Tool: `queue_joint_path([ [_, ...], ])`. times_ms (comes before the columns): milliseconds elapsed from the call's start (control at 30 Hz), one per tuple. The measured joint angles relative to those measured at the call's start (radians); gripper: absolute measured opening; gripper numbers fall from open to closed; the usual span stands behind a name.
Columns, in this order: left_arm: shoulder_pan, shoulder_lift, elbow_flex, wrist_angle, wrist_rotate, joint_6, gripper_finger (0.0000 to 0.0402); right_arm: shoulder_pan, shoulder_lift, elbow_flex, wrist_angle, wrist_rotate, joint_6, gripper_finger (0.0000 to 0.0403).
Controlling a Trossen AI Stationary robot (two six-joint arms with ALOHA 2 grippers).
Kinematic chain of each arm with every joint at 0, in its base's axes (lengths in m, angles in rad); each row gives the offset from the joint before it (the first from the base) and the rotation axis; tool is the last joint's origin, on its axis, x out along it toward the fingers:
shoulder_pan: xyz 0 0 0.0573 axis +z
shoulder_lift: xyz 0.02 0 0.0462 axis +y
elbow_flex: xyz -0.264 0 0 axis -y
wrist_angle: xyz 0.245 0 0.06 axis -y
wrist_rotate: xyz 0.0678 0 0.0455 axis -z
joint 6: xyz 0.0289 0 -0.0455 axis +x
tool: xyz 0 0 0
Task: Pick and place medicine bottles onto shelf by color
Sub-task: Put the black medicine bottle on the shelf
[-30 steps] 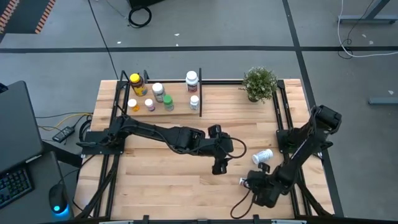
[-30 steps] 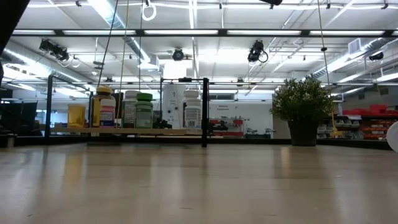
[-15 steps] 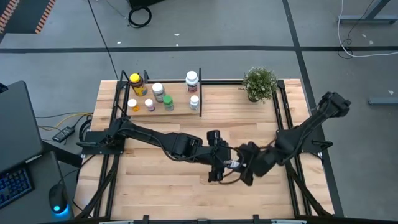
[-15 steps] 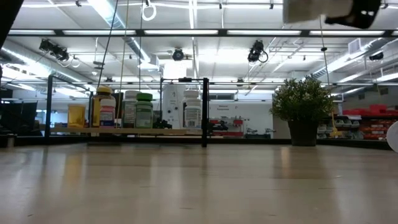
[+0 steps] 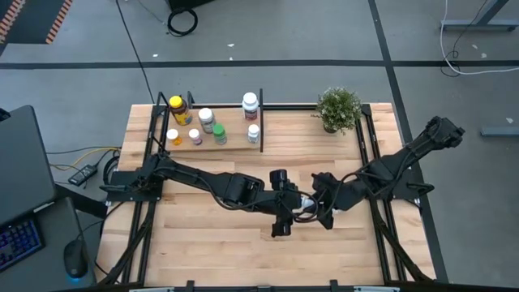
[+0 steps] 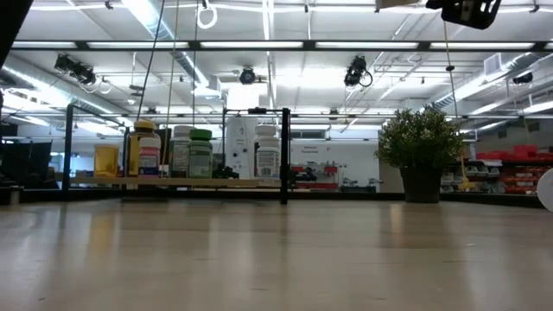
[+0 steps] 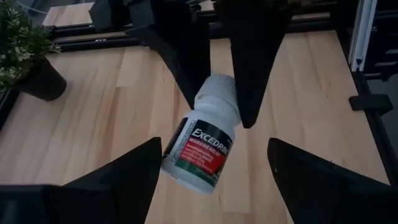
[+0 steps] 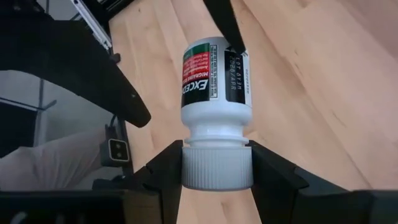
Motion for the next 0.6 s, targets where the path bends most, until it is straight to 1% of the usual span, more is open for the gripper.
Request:
queue_joint_path([
  [133,0.001,0.001,0.0,0.004,0.002,0.002,0.0297,-0.013,0.0,0.0,0.012,-0.037,0.023,0.0161],
  [300,0.003,0.001,0.0,0.008,0.002,0.003,0.0297,-0.027,0.0,0.0,0.065,-0.047,0.036,0.0161],
  [500,0.002,0.001,0.0,0.006,0.002,0.003,0.0297,-0.053,-0.003,0.0,0.098,-0.116,0.035,0.0162],
  [600,0.003,0.002,0.0,0.005,0.001,0.004,0.0297,-0.059,-0.012,0.0,0.097,-0.12,0.034,0.0162],
])
